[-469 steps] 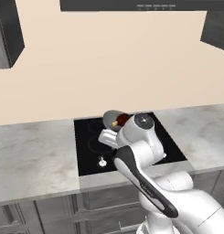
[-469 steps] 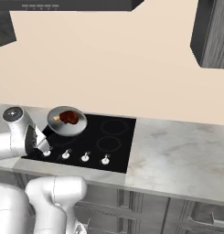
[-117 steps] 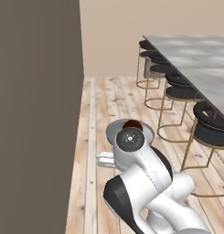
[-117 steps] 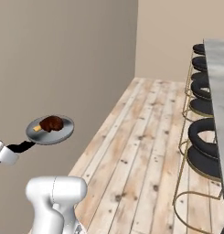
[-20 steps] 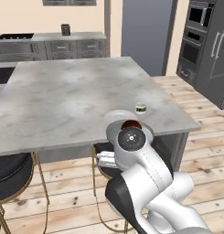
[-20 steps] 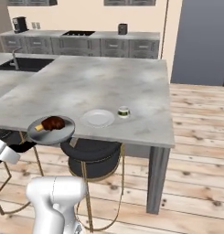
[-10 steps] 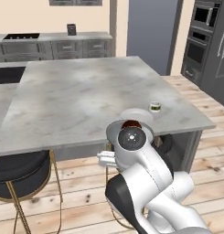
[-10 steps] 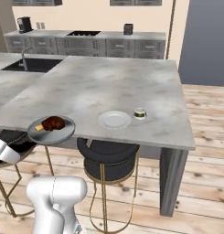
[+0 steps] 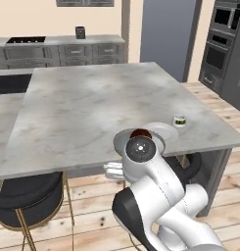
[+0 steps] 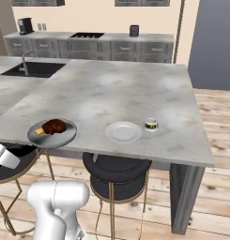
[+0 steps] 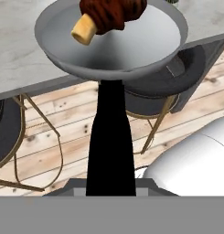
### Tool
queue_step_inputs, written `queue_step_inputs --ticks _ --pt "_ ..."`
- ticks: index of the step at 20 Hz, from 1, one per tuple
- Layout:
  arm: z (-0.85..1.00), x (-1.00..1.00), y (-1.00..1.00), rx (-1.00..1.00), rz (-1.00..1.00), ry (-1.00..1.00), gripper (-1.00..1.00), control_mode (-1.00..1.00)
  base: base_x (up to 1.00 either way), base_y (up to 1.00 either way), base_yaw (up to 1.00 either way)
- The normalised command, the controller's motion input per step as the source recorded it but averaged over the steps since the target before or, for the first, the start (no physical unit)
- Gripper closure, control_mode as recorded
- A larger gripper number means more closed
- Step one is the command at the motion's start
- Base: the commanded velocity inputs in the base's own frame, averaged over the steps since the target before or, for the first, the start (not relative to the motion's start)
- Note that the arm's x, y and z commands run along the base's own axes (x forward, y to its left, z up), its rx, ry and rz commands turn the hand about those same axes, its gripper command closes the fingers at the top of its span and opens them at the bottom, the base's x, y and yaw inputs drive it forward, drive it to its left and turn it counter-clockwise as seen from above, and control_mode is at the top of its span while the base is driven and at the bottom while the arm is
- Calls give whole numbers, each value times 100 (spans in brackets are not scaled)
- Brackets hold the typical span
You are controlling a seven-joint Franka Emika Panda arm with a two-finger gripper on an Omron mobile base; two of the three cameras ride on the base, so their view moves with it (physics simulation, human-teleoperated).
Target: Pick up the pan with the steak in it and place it on the dining table. Then place the steak on the plate.
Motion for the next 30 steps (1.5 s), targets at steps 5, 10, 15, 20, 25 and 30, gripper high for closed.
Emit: queue_step_inputs --ticks 5,10,15,20,25,30 --pt "0 0 0 0 0 0 100 100 74 8 0" --pt "0 0 0 0 0 0 100 100 47 2 0" --pt "-10 12 0 0 0 0 100 -100 0 0 0" --pt "-38 25 0 0 0 -9 100 -100 0 0 0" --pt "-41 39 0 0 0 -7 100 -100 0 0 0" --pt "-38 57 -1 7 0 -3 100 -100 0 0 0"
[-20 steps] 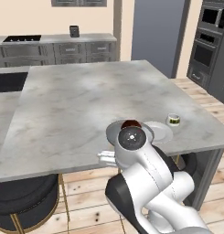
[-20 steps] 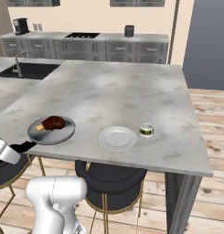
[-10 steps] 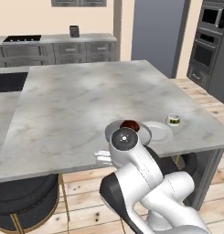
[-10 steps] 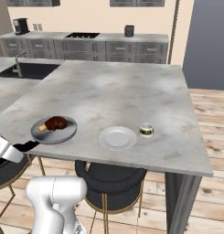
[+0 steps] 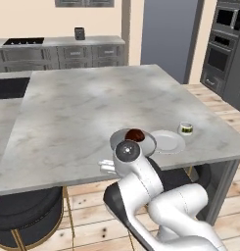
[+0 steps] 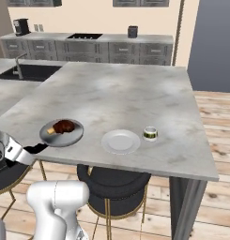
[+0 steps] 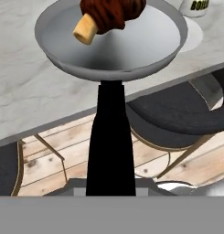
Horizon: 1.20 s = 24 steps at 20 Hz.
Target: Pick up the pan with the steak in it and place it on the dining table. Then place the steak on the plate.
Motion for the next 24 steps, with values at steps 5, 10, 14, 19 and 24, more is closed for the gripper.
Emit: queue_step_inputs --ticks 5,10,14,19,24 --pt "-30 62 0 7 1 -1 100 -100 0 0 0" --pt "-41 67 0 1 0 0 100 -100 0 0 0" --pt "-47 74 0 0 -1 -1 100 -100 0 0 0" --pt "-45 71 0 -1 -3 0 100 -100 0 0 0" --pt "-29 30 11 -8 -3 0 100 -100 0 0 0"
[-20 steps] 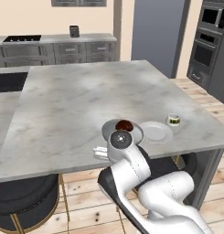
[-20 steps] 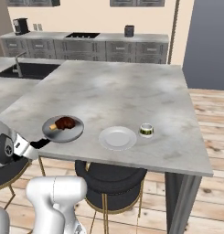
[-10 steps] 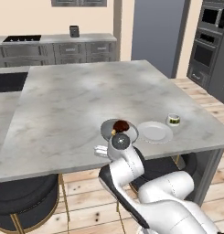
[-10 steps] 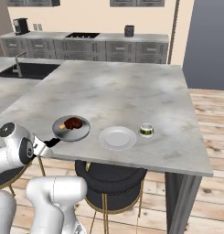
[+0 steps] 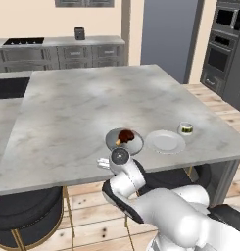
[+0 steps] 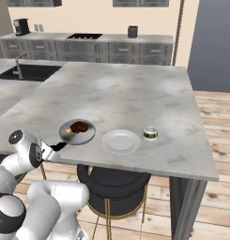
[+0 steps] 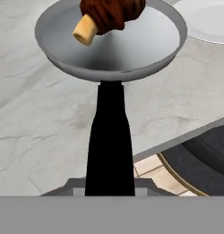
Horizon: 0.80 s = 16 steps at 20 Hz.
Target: Pick up the pan with the steak in it and place it on the dining table. Then place the steak on the plate.
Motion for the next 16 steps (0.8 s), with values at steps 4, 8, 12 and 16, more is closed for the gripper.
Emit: queue_step_inputs --ticks 4,8,12,16 --pt "-7 11 0 0 0 4 100 -100 0 0 0" --pt "-21 36 -5 0 0 4 100 -100 0 0 0" --pt "-30 37 -10 -1 1 2 100 -100 0 0 0" --pt "-44 15 -1 -7 0 0 100 -100 0 0 0"
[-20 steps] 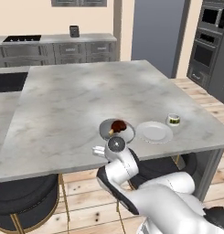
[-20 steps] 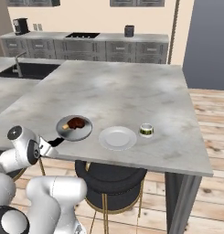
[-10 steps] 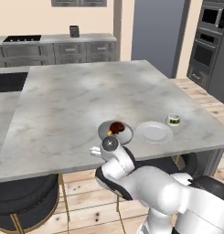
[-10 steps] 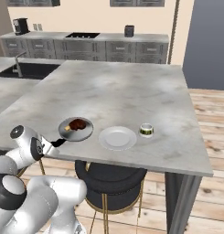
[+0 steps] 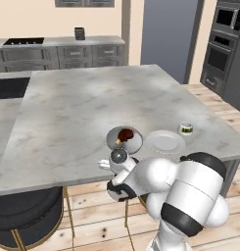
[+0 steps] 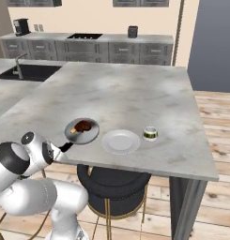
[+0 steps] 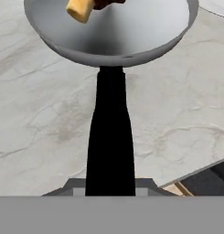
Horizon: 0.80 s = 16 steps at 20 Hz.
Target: Pick up the pan with the steak in it and place it on the dining table. Then place the steak on the plate.
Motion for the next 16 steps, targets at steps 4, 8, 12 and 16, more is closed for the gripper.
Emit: queue_step_inputs --ticks 4,8,12,16 --pt "-45 13 0 -6 0 0 100 -100 0 0 0" --pt "-6 3 0 0 0 2 100 -100 0 0 0" --pt "15 0 0 1 -2 4 100 -100 0 0 0" --pt "0 0 0 0 0 0 -100 -100 0 0 0"
